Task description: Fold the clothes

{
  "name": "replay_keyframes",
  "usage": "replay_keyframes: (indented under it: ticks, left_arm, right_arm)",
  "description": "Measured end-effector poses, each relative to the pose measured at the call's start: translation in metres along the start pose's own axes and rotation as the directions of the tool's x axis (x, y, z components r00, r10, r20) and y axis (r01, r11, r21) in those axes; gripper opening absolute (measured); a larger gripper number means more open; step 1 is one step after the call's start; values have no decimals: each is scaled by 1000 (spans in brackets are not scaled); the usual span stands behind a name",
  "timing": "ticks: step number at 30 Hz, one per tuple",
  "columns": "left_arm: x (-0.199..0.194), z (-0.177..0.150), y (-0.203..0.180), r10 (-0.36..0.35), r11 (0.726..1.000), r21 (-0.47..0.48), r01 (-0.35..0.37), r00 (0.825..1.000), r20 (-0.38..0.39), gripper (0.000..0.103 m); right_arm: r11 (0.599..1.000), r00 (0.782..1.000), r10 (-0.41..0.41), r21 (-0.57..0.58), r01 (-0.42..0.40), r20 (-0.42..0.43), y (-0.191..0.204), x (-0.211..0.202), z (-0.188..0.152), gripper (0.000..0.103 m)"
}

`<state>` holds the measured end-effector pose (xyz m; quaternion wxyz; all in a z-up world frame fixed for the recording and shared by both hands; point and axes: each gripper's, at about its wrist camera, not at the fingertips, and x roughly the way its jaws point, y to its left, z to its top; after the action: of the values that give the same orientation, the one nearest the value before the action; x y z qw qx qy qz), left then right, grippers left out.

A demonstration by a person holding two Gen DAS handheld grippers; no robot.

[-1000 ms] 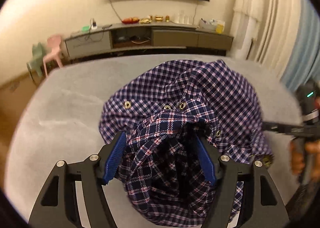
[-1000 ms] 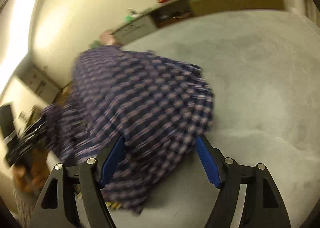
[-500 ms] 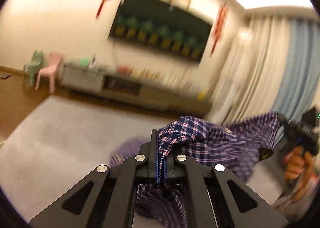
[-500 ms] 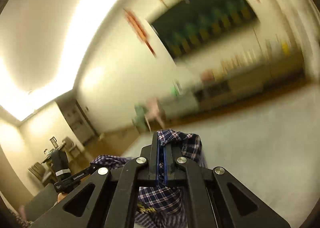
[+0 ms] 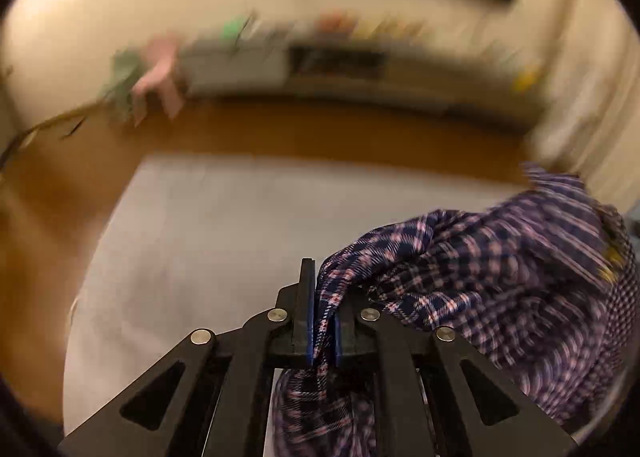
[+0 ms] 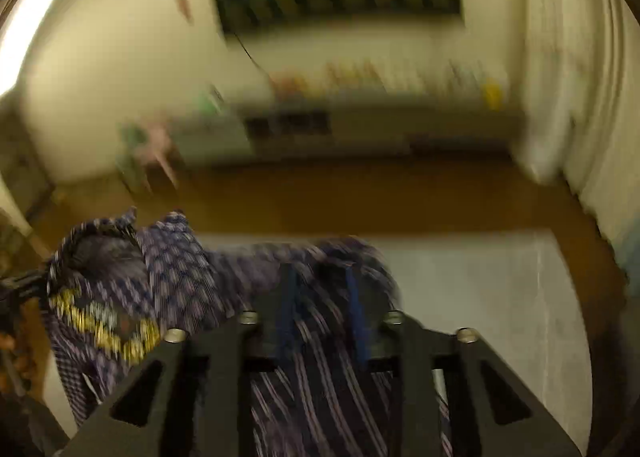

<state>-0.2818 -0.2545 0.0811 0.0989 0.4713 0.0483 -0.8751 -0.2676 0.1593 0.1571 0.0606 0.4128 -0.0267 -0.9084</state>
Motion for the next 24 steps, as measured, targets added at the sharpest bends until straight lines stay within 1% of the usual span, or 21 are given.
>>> replay_keyframes:
  ticks: [1, 2, 3, 4, 5, 6, 7, 8, 9, 11, 12, 14, 15, 16, 17, 18, 19, 20, 22, 23, 24]
  left_arm:
    - [16, -20, 7, -37, 999, -33, 36, 999, -19, 11]
    - [24, -41, 15, -97, 994, -59, 96, 995, -12, 17]
    - [27, -60, 23, -117, 991, -68, 118, 993, 5, 18]
    - [28, -81, 29, -97, 993, -69, 99, 995, 25, 23]
    - [29, -103, 36, -78, 994, -70, 81, 996, 43, 34]
    - [29, -123, 42, -81, 994, -74, 84, 996, 40, 39]
    - [26, -141, 46, -107, 990, -90, 110, 993, 41, 40]
    - [23, -160, 50, -132, 985, -106, 136, 990, 43, 43]
    - [23, -172, 54, -150, 981, -121, 155, 988, 43, 46]
    - [17, -194, 54, -161, 977, -133, 166, 986, 49, 54]
    - [16, -199, 49, -163, 979, -114, 167, 986, 44, 59]
    - [15, -210, 38, -165, 983, -72, 167, 986, 33, 61]
    - [15, -211, 29, -144, 989, -31, 145, 989, 24, 61]
    - [17, -209, 23, -108, 994, 7, 107, 994, 28, 61]
    - [19, -208, 17, -71, 997, 45, 70, 997, 34, 55]
    - [21, -208, 16, -41, 997, 66, 38, 998, 40, 16]
    - [23, -205, 20, -24, 998, 56, 22, 999, 39, 7]
    - [24, -202, 25, -8, 999, 45, 7, 999, 38, 7]
    - [14, -192, 45, -9, 999, -32, 12, 998, 68, 7]
    - [7, -188, 58, -9, 997, -75, 15, 996, 90, 7]
    - [1, -185, 71, -4, 993, -114, 16, 994, 105, 7]
  right_arm:
    - [1000, 1000, 11, 11, -11, -14, -11, 8, -19, 31]
    - [999, 999, 36, 20, -36, -24, -22, 14, -41, 35]
    - [996, 996, 89, 21, -89, -23, -33, 13, -69, 41]
    - [994, 994, 106, 16, -105, -22, -41, 10, -93, 51]
    - [993, 992, 120, 11, -119, -26, -49, 9, -117, 54]
    - [992, 991, 128, 5, -128, -42, -58, 8, -144, 55]
    - [991, 989, 136, -1, -136, -59, -66, 8, -172, 58]
    - [990, 986, 138, -11, -140, -91, -73, 11, -198, 60]
    - [990, 980, 125, -38, -132, -155, -73, 19, -217, 60]
    - [984, 974, 87, -131, -117, -209, -60, 21, -226, 60]
    - [975, 976, 70, -194, -111, -206, -52, 22, -227, 60]
    - [958, 979, -2, -279, -57, -206, -39, 29, -230, 61]
    - [956, 978, -21, -289, -41, -207, -38, 32, -230, 61]
    - [955, 976, -23, -293, -42, -217, -37, 36, -229, 46]
    - [955, 975, -16, -292, -50, -220, -35, 38, -227, 32]
    - [957, 978, -33, -290, -28, -205, -40, 36, -223, 20]
    - [958, 980, -51, -288, -7, -191, -45, 34, -218, 4]
    - [960, 983, -77, -277, 27, -169, -53, 30, -213, 3]
    - [966, 981, -178, -203, 159, -82, -86, 12, -193, 2]
    - [958, 969, -245, -164, 236, -40, -103, 2, -183, 1]
    - [928, 936, -352, -129, 349, 3, -122, -9, -176, 1]
